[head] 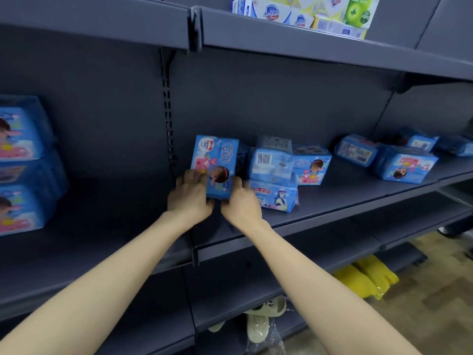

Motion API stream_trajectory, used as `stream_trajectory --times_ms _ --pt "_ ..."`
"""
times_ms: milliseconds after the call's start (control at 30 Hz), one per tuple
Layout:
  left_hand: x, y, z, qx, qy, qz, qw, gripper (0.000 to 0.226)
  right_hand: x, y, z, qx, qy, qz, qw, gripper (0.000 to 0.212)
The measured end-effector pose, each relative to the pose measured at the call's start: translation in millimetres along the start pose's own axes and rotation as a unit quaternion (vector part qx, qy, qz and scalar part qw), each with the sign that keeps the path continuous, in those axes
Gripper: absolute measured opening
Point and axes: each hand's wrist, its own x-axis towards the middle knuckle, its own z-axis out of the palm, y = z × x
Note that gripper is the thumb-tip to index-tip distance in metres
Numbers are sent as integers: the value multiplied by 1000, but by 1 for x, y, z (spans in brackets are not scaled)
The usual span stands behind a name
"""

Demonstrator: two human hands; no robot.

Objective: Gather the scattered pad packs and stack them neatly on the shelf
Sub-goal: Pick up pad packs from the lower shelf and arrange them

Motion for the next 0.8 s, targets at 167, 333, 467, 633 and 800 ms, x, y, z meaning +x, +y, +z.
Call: stream_trajectory --times_ms 167,333,467,633,800 --pt "16 10 1 -39 24 -44 998 87 5 4 -3 55 -8 26 998 48" --pt "28 21 5 -106 15 -105 989 97 11 8 -5 87 -31 55 994 30" --pt "32 29 10 -125 31 -125 984 100 14 8 -4 128 -31 68 989 27" --pt "40 31 11 -158 45 -149 975 119 14 11 -4 164 -37 62 984 35" --pt "40 18 8 -212 72 -135 965 128 19 16 -7 156 -52 64 984 49"
